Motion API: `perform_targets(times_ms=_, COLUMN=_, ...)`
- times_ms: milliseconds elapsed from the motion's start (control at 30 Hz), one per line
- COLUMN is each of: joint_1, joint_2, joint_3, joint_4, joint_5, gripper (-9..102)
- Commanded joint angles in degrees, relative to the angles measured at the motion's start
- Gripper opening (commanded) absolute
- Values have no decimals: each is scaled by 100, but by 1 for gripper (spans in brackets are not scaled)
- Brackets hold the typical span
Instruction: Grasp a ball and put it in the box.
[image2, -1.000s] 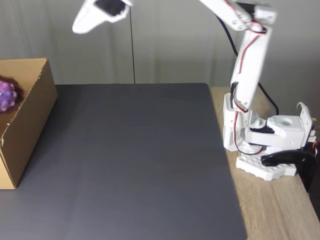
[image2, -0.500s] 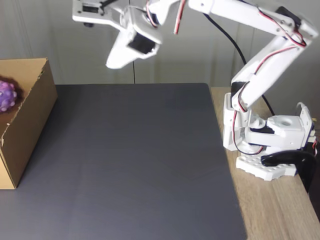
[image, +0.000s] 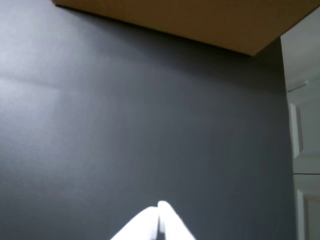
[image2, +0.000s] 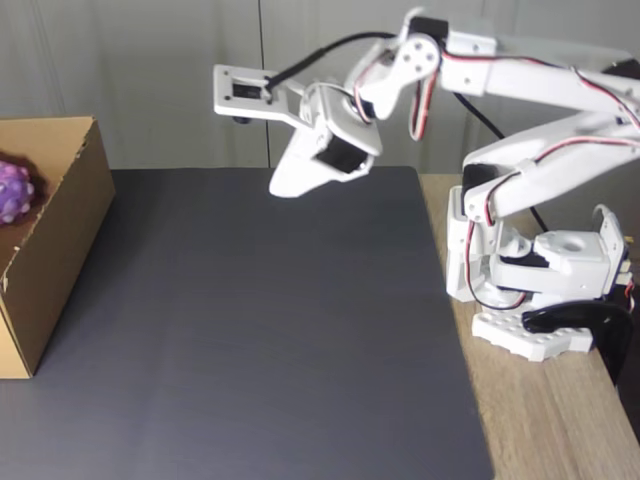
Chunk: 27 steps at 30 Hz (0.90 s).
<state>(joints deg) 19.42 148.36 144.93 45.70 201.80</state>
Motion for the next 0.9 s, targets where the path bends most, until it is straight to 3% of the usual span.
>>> perform_targets(times_ms=0, joint_1=-114, joint_2=510, joint_3=369, joint_4=-132, joint_5=-132, gripper=1)
perform_targets(times_ms=267, joint_1=-352, joint_2=1670, joint_3=1521, joint_4=-167, joint_5=-501, gripper=0)
perform_targets(times_ms=867, joint_1=-413, joint_2=3103, joint_3=2593, joint_4=-79, joint_5=-1002, gripper=0)
